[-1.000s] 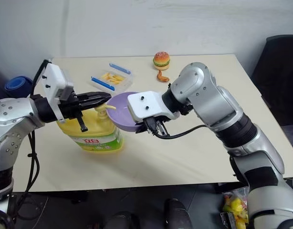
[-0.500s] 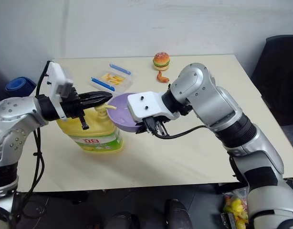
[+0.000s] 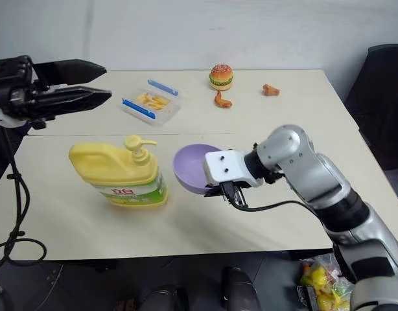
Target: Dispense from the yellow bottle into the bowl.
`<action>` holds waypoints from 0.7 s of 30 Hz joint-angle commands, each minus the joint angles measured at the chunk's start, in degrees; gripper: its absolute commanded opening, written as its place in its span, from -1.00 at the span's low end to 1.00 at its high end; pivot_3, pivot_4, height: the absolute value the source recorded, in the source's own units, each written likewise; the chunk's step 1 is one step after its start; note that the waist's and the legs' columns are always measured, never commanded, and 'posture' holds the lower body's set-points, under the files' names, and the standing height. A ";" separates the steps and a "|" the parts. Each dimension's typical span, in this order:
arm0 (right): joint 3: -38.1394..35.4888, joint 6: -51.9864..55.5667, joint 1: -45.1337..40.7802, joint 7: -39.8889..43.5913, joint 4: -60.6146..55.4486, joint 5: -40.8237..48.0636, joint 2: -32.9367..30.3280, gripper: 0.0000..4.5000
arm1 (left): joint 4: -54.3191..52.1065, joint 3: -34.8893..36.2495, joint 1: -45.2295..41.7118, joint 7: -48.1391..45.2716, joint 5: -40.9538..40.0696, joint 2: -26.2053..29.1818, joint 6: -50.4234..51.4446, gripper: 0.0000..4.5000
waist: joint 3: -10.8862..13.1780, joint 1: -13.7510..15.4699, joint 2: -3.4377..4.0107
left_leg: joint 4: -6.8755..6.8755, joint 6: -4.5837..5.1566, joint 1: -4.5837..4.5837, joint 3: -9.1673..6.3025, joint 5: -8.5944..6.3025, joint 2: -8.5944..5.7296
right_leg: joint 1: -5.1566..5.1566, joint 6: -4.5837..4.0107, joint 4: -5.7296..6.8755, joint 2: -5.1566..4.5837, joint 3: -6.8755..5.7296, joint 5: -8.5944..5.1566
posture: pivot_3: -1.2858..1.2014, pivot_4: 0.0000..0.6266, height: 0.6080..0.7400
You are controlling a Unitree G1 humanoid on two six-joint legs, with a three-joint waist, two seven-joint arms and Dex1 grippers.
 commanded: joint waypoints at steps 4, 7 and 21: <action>-3.03 -13.93 9.00 -14.53 10.79 -11.39 -2.69 -1.00 | -2.25 5.14 4.06 -9.54 -6.29 7.85 4.07 0.99 | 0.02 -0.05 0.00 | 0.00 0.02 0.05 0.06 0.02 0.03 | 0.00 0.00 0.04 -0.05 0.12 0.00 | 0.03 -0.52 1.00; -2.86 -18.88 10.63 -18.79 16.54 -15.05 -2.97 -1.00 | -4.24 5.71 6.96 -10.46 -6.56 8.77 3.72 0.99 | 0.04 -0.06 0.02 | -0.01 0.02 0.05 0.06 0.03 0.05 | 0.00 0.01 0.04 -0.04 0.33 0.00 | 0.03 -0.52 1.00; -14.64 -8.82 12.18 -20.26 19.10 -5.32 -1.66 0.07 | -5.74 4.81 18.01 -12.29 -0.76 8.27 -3.75 1.00 | 0.09 -0.03 0.06 | -0.02 -0.04 0.05 0.06 0.07 0.09 | -0.01 0.00 0.05 0.04 0.65 -0.01 | 0.03 -0.52 1.00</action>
